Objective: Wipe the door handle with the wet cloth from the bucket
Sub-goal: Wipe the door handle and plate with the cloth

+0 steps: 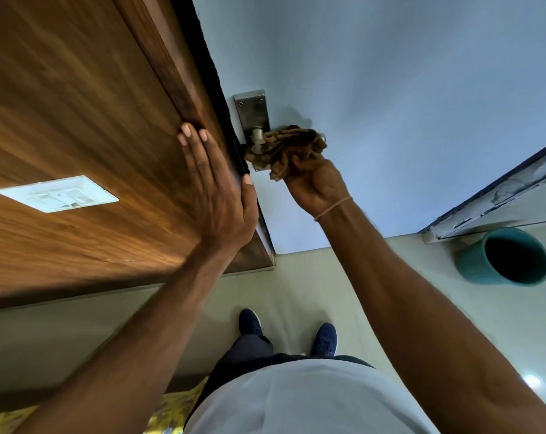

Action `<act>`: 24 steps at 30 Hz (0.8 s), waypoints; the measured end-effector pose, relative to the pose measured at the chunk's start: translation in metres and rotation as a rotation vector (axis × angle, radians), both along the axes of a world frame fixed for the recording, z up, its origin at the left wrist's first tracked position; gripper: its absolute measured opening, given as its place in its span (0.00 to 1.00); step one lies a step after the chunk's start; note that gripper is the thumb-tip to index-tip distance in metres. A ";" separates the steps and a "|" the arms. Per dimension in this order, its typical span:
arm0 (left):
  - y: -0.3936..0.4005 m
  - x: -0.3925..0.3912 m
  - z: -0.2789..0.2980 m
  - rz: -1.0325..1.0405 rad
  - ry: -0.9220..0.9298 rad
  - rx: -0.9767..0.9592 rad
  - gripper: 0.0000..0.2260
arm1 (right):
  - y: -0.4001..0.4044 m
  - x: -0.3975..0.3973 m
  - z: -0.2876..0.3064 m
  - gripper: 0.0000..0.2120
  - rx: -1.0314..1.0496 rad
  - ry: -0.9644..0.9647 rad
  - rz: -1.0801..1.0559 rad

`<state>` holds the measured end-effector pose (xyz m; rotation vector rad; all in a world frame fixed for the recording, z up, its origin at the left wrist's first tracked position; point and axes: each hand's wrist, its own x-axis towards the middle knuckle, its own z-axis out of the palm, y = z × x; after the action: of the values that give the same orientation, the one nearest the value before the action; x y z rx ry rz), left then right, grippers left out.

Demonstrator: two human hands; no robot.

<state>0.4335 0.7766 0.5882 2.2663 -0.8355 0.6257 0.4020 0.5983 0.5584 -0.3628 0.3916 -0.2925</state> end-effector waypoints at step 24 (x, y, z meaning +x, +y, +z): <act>0.001 0.000 0.000 -0.007 0.020 0.003 0.36 | -0.004 -0.010 0.023 0.19 -0.024 0.108 -0.250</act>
<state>0.4334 0.7780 0.5884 2.2683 -0.8348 0.5981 0.3921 0.5945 0.5811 -0.3541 0.5411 -0.5235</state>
